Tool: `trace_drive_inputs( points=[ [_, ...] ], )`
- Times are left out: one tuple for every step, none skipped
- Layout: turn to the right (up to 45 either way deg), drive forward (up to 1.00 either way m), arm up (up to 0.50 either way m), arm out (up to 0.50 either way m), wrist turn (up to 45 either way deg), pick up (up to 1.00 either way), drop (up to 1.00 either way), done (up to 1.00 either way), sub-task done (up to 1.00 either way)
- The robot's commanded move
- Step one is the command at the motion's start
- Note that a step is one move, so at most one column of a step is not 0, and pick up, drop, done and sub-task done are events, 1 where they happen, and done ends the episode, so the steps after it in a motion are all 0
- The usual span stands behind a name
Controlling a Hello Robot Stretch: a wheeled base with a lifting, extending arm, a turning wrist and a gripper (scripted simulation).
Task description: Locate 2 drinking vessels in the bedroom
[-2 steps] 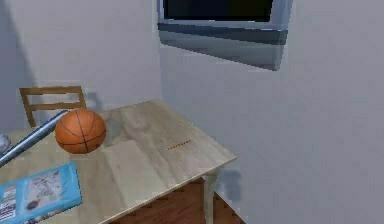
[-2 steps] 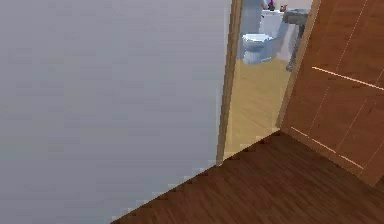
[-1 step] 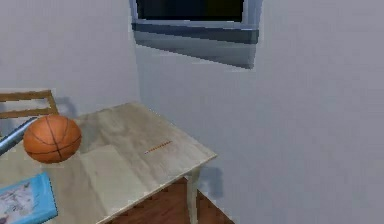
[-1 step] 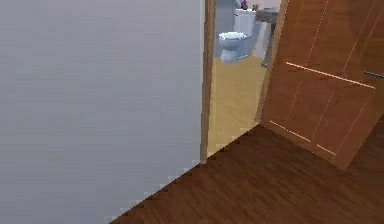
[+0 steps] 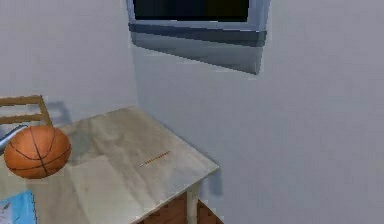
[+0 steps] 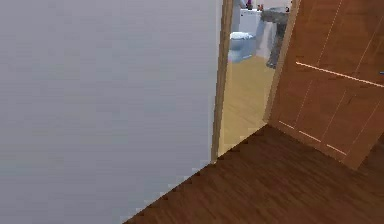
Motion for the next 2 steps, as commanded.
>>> trace_drive_inputs(
  points=[
    [-45.0,0.00,0.00,0.00,0.0,0.00,0.00,0.00,0.00],
    [-24.0,0.00,0.00,0.00,0.0,0.00,0.00,0.00,0.00]
  ],
)
